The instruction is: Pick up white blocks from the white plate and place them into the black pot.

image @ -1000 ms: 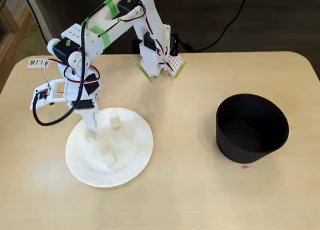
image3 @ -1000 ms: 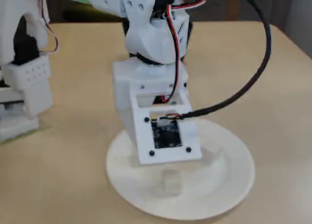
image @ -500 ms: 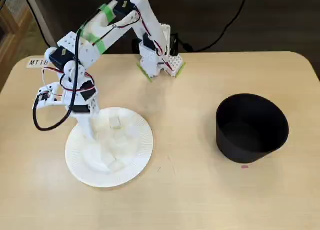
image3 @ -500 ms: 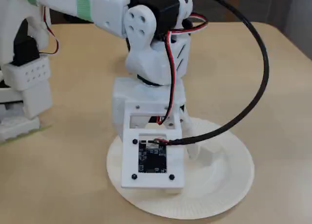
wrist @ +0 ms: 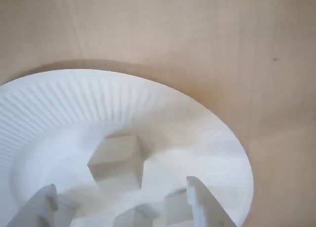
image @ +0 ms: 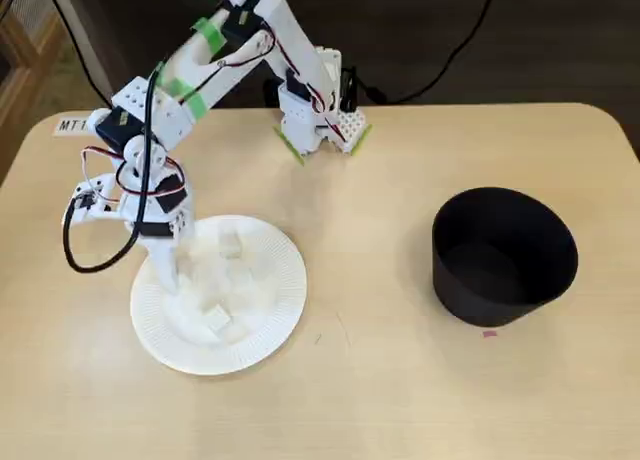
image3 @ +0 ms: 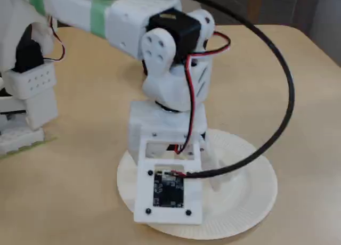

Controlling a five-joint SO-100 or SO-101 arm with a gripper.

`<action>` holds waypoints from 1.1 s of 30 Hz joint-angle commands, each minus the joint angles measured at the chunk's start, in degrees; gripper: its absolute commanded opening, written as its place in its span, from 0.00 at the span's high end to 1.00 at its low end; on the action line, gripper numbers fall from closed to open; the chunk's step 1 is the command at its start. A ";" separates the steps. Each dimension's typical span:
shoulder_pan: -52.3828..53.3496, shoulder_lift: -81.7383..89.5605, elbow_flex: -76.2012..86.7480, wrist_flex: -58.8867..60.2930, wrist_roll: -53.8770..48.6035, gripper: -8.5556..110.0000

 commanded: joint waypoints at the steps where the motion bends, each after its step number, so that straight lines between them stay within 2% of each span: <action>1: -0.97 -0.18 -2.81 -1.23 0.18 0.63; 18: -3.25 -3.78 -2.99 -10.46 2.20 0.71; 25: -3.16 -4.22 -3.08 -12.74 6.77 0.95; 30: -3.69 -2.81 -3.16 -11.51 7.12 0.95; 33: -4.57 2.46 -3.16 -11.07 11.60 0.95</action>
